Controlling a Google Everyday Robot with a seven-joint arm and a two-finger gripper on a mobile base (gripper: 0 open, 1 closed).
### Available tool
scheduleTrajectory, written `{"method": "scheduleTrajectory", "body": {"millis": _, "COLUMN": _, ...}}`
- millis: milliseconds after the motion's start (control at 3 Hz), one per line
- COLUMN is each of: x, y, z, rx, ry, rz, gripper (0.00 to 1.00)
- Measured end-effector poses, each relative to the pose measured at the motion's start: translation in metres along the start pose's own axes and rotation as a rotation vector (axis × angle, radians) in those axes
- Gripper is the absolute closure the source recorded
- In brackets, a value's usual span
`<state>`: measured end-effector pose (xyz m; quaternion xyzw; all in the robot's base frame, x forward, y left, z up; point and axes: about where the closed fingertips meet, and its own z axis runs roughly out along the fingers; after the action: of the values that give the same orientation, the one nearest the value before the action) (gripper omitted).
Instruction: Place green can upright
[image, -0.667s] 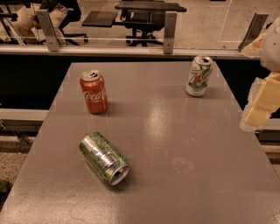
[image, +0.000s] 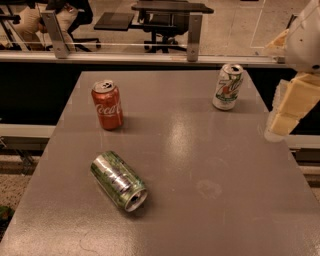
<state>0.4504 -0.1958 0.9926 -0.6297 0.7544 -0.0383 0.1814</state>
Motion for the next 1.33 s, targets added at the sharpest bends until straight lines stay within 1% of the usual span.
{"method": "scheduleTrajectory", "body": {"millis": 333, "x": -0.046, "y": -0.002, "z": 0.008, "rx": -0.005, "ry": -0.096, "rz": -0.162, "gripper": 0.00}}
{"method": "scheduleTrajectory", "body": {"millis": 667, "x": -0.091, "y": 0.007, "z": 0.014, "rx": 0.016, "ry": -0.231, "rz": -0.351, "gripper": 0.00}}
{"method": "scheduleTrajectory", "body": {"millis": 1000, "x": -0.125, "y": 0.031, "z": 0.017, "rx": 0.034, "ry": -0.347, "rz": -0.520, "gripper": 0.00}}
{"method": "scheduleTrajectory", "body": {"millis": 1333, "x": -0.148, "y": 0.059, "z": 0.024, "rx": 0.030, "ry": -0.387, "rz": -0.714, "gripper": 0.00}}
